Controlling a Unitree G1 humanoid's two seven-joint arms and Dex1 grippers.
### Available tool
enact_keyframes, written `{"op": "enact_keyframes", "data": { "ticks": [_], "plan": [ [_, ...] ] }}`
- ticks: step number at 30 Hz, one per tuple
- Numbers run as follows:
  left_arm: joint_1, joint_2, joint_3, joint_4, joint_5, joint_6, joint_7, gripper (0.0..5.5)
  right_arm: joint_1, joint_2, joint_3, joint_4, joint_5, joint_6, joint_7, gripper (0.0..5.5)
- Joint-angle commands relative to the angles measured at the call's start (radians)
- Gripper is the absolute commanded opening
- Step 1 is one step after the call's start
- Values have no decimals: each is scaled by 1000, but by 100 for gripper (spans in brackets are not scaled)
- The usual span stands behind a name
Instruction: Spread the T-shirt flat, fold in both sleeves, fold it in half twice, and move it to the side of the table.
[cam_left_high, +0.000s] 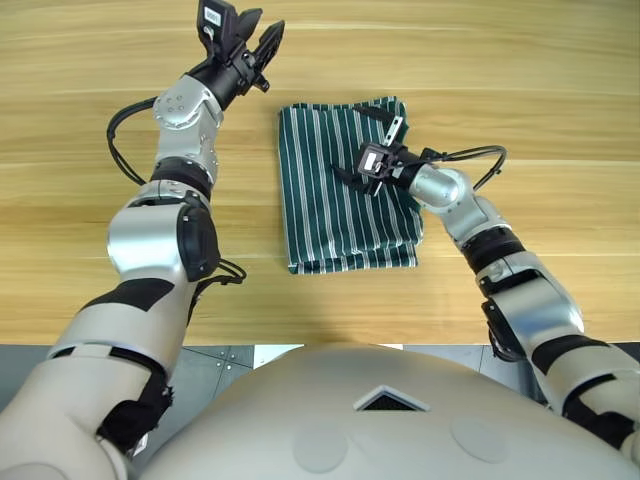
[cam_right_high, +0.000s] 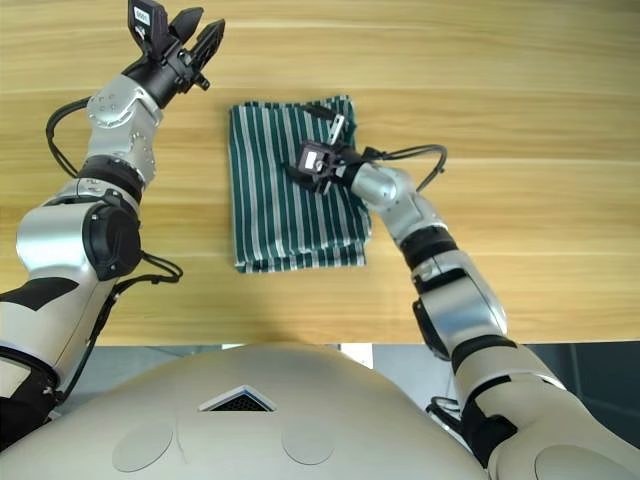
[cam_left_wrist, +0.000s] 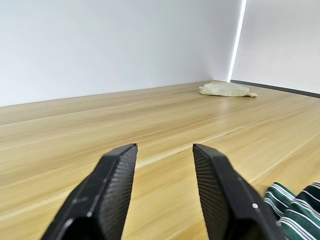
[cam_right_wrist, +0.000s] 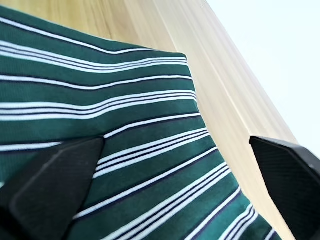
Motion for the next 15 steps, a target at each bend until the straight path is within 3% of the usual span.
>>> {"op": "enact_keyframes", "data": {
  "ticks": [1, 11, 15],
  "plan": [
    [15, 2, -4, -8, -8, -4, -14, 206, 106, -63, -19, -130, 23, 98, 88, 536],
    [24, 2, -12, -22, -8, -41, -61, 206, 164, -53, -126, -398, 135, 230, 110, 536],
    [65, 32, -55, -70, 11, -150, -194, 206, 188, -102, -225, -574, 304, 196, 189, 536]
  ]
}}
